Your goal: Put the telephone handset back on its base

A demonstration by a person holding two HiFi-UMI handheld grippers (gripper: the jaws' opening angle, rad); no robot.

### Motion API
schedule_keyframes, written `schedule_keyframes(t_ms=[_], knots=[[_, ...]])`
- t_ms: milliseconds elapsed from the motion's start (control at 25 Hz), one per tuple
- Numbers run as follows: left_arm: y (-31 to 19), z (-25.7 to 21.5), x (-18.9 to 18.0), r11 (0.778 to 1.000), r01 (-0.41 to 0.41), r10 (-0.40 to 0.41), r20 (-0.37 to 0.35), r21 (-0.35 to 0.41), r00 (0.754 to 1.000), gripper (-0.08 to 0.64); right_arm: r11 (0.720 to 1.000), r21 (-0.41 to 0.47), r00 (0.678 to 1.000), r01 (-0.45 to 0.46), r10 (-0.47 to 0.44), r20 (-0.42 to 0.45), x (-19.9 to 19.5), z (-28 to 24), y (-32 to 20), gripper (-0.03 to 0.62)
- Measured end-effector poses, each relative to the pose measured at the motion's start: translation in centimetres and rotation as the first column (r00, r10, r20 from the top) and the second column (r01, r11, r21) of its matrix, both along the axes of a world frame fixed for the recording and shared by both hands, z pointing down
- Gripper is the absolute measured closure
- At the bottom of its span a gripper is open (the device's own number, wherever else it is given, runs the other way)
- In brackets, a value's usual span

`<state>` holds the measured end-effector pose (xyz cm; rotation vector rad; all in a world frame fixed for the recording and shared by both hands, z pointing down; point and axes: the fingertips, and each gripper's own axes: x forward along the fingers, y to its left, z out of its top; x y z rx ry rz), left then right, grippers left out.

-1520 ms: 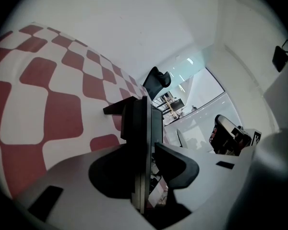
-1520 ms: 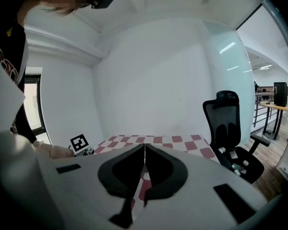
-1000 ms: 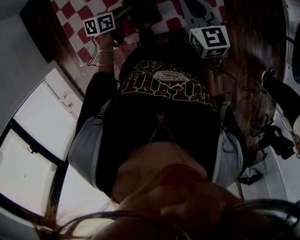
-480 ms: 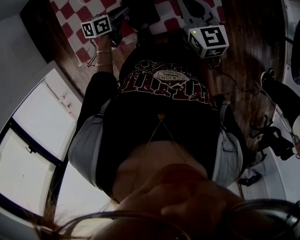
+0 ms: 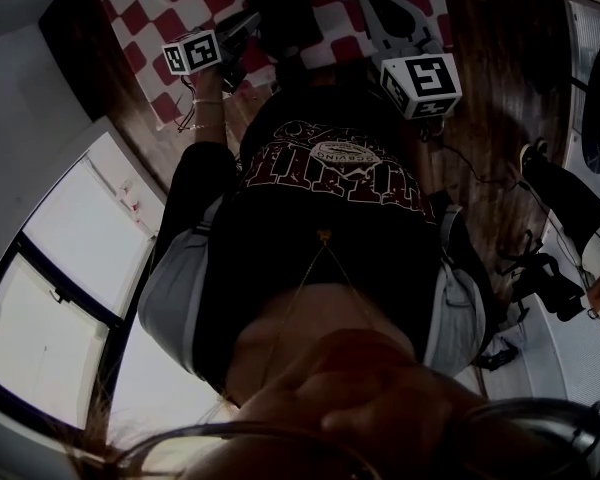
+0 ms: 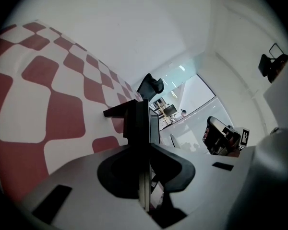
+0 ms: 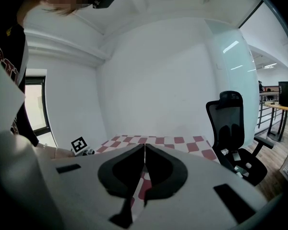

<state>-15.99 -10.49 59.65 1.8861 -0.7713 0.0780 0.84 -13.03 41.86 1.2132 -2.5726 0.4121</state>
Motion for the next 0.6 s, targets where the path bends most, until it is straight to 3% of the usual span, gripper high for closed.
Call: schedule_keyframes(t_ms=[200,600], knots=[[-0.09,-0.09,0.06,1.0,-0.013,0.013,0.014,0.01,1.0,0.485,1.0,-0.003,1.0,-0.002,0.002,0.005,-0.14,0.08,0.07,0.572],[-0.04,-0.23,-0.02,1.0,-0.001,0.007,0.194,-0.031,0.981,0.476,0.999,0.008,0.999,0.035,-0.035,0.009,-0.81,-0.36,0.28,0.572]])
